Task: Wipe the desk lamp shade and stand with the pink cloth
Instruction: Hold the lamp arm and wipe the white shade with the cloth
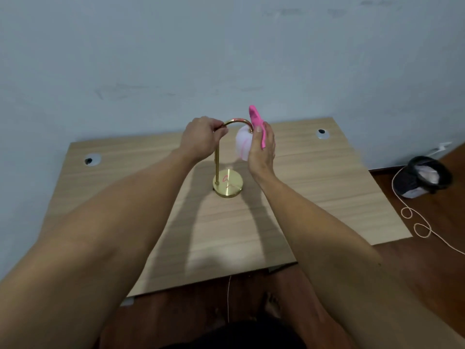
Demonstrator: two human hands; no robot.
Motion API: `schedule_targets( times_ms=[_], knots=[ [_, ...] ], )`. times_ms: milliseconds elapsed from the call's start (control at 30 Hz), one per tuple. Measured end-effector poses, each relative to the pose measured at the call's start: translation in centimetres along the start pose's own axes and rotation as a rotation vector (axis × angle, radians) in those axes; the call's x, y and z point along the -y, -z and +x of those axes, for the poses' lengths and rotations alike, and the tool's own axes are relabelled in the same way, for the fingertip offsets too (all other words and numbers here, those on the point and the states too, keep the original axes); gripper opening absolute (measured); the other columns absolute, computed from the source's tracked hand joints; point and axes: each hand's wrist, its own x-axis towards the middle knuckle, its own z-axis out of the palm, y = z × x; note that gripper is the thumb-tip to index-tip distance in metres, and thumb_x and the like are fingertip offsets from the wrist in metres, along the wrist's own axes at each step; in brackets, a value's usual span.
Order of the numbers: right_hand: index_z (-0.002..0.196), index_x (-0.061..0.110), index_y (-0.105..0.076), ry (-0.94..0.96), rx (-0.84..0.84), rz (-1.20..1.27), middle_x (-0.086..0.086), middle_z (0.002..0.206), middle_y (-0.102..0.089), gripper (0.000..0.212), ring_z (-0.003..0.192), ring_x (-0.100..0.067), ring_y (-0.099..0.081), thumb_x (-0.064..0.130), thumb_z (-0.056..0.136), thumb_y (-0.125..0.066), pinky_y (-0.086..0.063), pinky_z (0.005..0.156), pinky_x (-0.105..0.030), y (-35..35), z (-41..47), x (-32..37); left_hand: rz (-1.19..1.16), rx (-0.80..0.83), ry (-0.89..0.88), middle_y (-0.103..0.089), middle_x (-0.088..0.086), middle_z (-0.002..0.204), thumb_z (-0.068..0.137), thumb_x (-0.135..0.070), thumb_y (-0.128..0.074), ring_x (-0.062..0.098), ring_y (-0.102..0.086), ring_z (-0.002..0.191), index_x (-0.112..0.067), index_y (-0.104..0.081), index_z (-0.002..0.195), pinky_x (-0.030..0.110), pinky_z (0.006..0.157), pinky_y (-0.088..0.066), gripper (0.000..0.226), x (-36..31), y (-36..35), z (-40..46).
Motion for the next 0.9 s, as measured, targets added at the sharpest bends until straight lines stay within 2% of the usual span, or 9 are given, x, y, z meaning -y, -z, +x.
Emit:
schedule_targets(
  times_ms=[200,333,433,500,567,633,700,833,900],
  knots=[
    [0.14,0.021,-0.061,-0.307,-0.032,0.283,-0.005,0.138,-0.067,0.051,0.125,-0.024,-0.063,0.052,0.109,-0.036,-0.051,0.103,-0.036,-0.3,2.4,-0.2,-0.013,0.004,-0.027,-0.067,0.016,0.072,0.097,-0.027,-0.059,0.035,-0.06,0.075,-0.007,-0.074,0.087,0.044,0.072,-0.051,0.027,0.1,-0.1,-0.1],
    [0.126,0.027,-0.064,-0.523,-0.006,0.356,-0.006,0.128,-0.073,0.051,0.119,-0.032,-0.069,0.063,0.104,-0.036,-0.056,0.093,-0.039,0.7,3.0,0.0,0.001,0.008,-0.02,-0.061,0.01,0.064,0.098,-0.028,-0.059,0.03,-0.054,0.069,-0.008,-0.074,0.085,0.038,0.067,-0.044,0.028,0.0,0.0,-0.2],
    [0.147,0.029,-0.057,-0.221,-0.016,0.257,0.004,0.149,-0.062,0.052,0.14,-0.021,-0.056,0.054,0.109,-0.032,-0.048,0.102,-0.034,0.1,1.7,0.4,0.007,0.014,-0.004,-0.055,0.005,0.06,0.097,-0.028,-0.06,0.028,-0.052,0.066,-0.01,-0.073,0.083,0.036,0.065,-0.041,0.027,-0.1,0.2,-0.2],
    [0.156,0.024,-0.047,0.037,0.007,0.102,0.006,0.162,-0.048,0.053,0.153,-0.013,-0.038,0.046,0.112,-0.029,-0.026,0.127,-0.036,-0.4,0.4,0.0,0.003,0.026,-0.004,-0.057,0.007,0.061,0.097,-0.028,-0.06,0.03,-0.054,0.067,-0.011,-0.074,0.083,0.037,0.066,-0.043,0.026,-0.1,0.3,-0.2],
    [0.16,0.017,-0.04,0.146,-0.007,-0.054,0.001,0.166,-0.041,0.058,0.158,-0.015,-0.029,0.044,0.111,-0.029,-0.01,0.13,-0.033,-0.4,-0.4,-0.8,-0.005,0.032,-0.012,-0.058,0.007,0.062,0.098,-0.027,-0.06,0.032,-0.057,0.069,-0.011,-0.075,0.084,0.038,0.068,-0.045,0.026,-0.2,0.4,-0.3],
    [0.16,0.016,-0.039,0.153,-0.015,-0.065,0.0,0.167,-0.04,0.055,0.158,-0.015,-0.028,0.04,0.112,-0.029,-0.008,0.132,-0.038,-0.3,-0.7,-1.3,-0.007,0.031,-0.013,-0.056,0.007,0.062,0.098,-0.027,-0.059,0.034,-0.057,0.071,-0.01,-0.075,0.085,0.037,0.067,-0.044,0.026,-0.4,0.4,-0.5],
    [0.156,0.018,-0.045,0.076,-0.031,0.045,0.001,0.161,-0.048,0.049,0.152,-0.017,-0.037,0.038,0.114,-0.031,-0.022,0.13,-0.049,-0.5,-0.5,-1.0,-0.004,0.026,-0.007,-0.057,0.009,0.063,0.098,-0.026,-0.059,0.036,-0.058,0.073,-0.009,-0.074,0.086,0.037,0.066,-0.041,0.026,-0.5,0.3,-0.5],
    [0.151,0.021,-0.053,-0.119,-0.073,0.294,0.003,0.151,-0.059,0.053,0.142,-0.016,-0.05,0.046,0.111,-0.03,-0.036,0.124,-0.047,-0.9,0.7,0.2,0.004,0.036,-0.001,-0.059,0.01,0.065,0.098,-0.026,-0.059,0.034,-0.056,0.071,-0.009,-0.076,0.089,0.041,0.071,-0.048,0.025,-0.6,0.5,-0.5],
    [0.156,0.021,-0.048,-0.138,-0.063,0.216,0.001,0.157,-0.054,0.063,0.147,-0.019,-0.046,0.054,0.105,-0.028,-0.032,0.126,-0.046,-0.8,0.7,0.2,-0.001,0.036,0.006,-0.06,0.009,0.066,0.098,-0.026,-0.059,0.034,-0.057,0.072,-0.011,-0.076,0.09,0.042,0.072,-0.049,0.025,-0.6,0.5,-0.5]
  ],
)
